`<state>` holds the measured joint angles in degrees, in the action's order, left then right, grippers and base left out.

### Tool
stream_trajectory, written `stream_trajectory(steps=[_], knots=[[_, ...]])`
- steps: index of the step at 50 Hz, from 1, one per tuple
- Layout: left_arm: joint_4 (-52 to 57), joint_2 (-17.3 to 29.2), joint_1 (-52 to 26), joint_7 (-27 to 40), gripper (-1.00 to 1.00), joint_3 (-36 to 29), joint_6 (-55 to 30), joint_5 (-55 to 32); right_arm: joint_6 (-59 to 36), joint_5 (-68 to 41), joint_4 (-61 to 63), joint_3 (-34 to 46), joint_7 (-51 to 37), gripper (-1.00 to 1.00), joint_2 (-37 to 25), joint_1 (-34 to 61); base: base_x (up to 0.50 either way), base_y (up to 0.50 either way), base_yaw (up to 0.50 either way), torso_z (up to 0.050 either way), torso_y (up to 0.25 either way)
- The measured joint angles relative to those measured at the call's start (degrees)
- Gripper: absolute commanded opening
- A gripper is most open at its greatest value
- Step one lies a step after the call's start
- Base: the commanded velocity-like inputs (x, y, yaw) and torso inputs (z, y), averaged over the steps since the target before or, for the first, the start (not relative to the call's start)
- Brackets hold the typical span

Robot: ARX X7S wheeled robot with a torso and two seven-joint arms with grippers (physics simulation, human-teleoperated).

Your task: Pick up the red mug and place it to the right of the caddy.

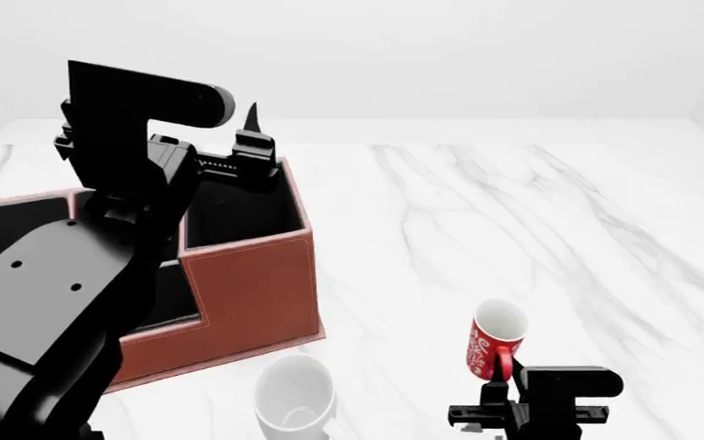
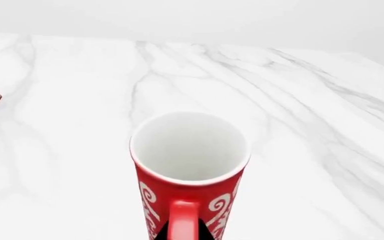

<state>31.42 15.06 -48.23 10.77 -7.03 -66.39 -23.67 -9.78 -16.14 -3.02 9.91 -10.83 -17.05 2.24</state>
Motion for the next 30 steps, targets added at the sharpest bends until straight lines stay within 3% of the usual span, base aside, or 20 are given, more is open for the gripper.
stream_trajectory(steps=[15,23,30], knots=[[0.06,0.23,0.25,0.34,1.00,0.17,0.26,-0.40,-3.26,-1.19,5.81,0.58,-0.39,-1.00,-1.36,1.97,0.00,0.00,0.00,0.000,0.000],[-0.24,0.36,0.20,0.44,1.00,0.31,0.55,-0.59,-9.55,-1.54,13.46,2.28,-0.20,-1.00,-2.50,8.13,0.00,0.00,0.00,0.000,0.000],[-0.60,0.50,0.14,0.50,1.00,0.41,0.81,-0.74,-13.93,-1.18,13.00,5.51,1.10,-1.00,-1.21,16.42,0.00,0.00,0.00,0.000,0.000]])
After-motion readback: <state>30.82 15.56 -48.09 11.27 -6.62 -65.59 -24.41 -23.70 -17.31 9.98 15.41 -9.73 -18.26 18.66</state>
